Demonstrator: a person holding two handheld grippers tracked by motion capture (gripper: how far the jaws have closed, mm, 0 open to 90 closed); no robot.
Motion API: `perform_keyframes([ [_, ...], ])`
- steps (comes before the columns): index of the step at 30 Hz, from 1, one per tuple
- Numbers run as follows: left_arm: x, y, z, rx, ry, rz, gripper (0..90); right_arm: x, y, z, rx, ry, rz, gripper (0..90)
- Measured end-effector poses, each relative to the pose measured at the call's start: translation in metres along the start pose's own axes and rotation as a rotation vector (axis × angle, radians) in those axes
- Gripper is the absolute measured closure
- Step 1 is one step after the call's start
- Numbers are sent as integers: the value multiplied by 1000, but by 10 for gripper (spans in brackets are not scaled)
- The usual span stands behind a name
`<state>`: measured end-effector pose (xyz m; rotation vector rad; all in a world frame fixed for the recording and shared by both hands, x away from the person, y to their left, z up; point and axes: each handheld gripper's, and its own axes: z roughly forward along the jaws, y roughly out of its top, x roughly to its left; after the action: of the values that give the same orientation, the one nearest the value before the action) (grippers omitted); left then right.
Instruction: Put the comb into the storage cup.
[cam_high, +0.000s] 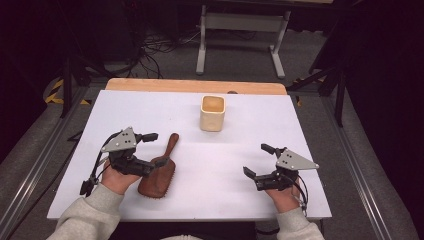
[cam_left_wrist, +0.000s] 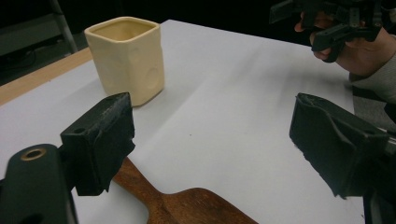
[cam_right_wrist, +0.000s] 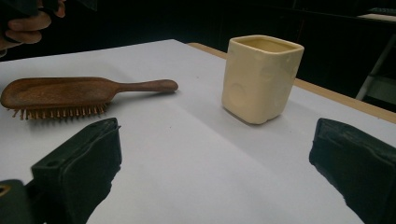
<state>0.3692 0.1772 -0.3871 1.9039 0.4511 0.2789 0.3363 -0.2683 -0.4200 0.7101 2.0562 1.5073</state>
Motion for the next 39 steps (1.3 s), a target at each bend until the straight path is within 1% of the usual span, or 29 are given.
perform_keyframes([
  [1,1,1,1,7,-9,5,161,0,0,0,0,0,0,26],
  [3,3,3,3,26,-47,2,196,0,0,0,-1,5,2,27],
  [5,4,4,5,48,-67,5,233,0,0,0,-2,4,2,27],
  [6,4,5,6,52,-71,7,265,0,0,0,-2,5,1,27],
  [8,6,7,9,81,-92,13,316,0,0,0,-2,5,0,27],
  [9,6,7,9,83,-100,8,368,0,-1,0,1,8,2,27],
  [10,8,7,10,78,-123,5,413,0,-1,0,-1,10,7,28],
  [11,9,6,10,76,-132,-5,495,0,-1,0,-1,12,11,28],
  [12,11,6,10,76,-150,-7,576,0,-1,0,-2,13,11,27],
  [13,12,6,10,76,-159,-7,656,0,-1,0,-2,13,9,28],
  [15,12,6,10,79,-162,-9,791,0,-1,0,-4,14,9,27],
  [16,13,7,11,82,-167,-9,826,0,-1,0,-4,14,9,27],
  [17,14,7,11,86,-166,-7,880,0,-1,0,-4,14,10,27],
  [18,15,7,11,87,-166,-14,899,0,-1,0,-3,13,11,27],
  [19,16,8,12,95,-169,-18,900,0,-1,0,-3,13,11,27],
  [22,19,9,15,113,-160,-22,900,0,-1,0,-3,16,10,27],
  [26,23,11,21,147,-147,-19,900,0,-1,0,-2,16,10,27],
  [29,25,14,27,188,-119,-6,900,0,-1,0,-2,15,10,28],
  [30,27,15,31,210,-106,-2,900,0,-1,0,-2,15,10,27],
  [31,27,15,33,218,-102,-3,900,0,-1,0,-3,15,8,27],
  [32,28,15,36,229,-106,-1,900,0,-1,0,-2,15,7,28],
  [34,29,14,41,240,-85,5,900,0,-1,0,-1,15,9,27],
  [36,32,13,46,254,-93,-14,900,-1,-1,0,-3,15,9,27],
  [38,34,11,53,286,-69,-24,900,-1,-1,-1,-5,17,10,27],
  [39,36,10,56,299,-51,-38,900,-1,-1,-1,-5,19,10,27],
])
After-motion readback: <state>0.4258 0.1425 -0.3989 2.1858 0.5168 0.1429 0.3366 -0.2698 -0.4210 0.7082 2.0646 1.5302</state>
